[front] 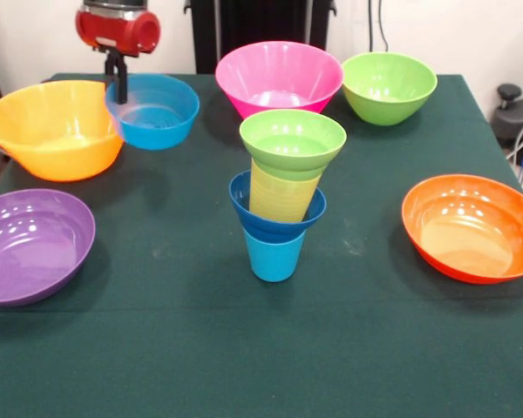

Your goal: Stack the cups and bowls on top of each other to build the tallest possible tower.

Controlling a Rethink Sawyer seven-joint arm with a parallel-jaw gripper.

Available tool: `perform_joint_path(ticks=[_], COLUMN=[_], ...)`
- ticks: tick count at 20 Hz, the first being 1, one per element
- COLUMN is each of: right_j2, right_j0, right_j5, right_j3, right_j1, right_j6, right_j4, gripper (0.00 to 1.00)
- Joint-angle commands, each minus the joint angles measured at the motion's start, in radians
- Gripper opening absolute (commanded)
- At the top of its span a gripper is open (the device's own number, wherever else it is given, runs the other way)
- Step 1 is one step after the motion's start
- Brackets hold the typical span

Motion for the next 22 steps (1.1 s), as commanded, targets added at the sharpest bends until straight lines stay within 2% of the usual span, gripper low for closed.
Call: perform_joint_path(ticks=[1, 11, 18, 22], right_j2=[0.248, 0.312, 0.399, 0.414], right_j0=[-0.034, -0.022, -0.073, -0.07], right_j5=[0.251, 0.361, 0.513, 0.577], right_j3=[-0.07, -0.142, -0.153, -0.208], right_j1=[-0.095, -0.087, -0.201, -0.216], right_j6=[-0.098, -0.086, -0.145, -0.156], right_j4=[0.103, 0.183, 0.285, 0.308], gripper=[0.0, 0.0, 0.0, 0.0])
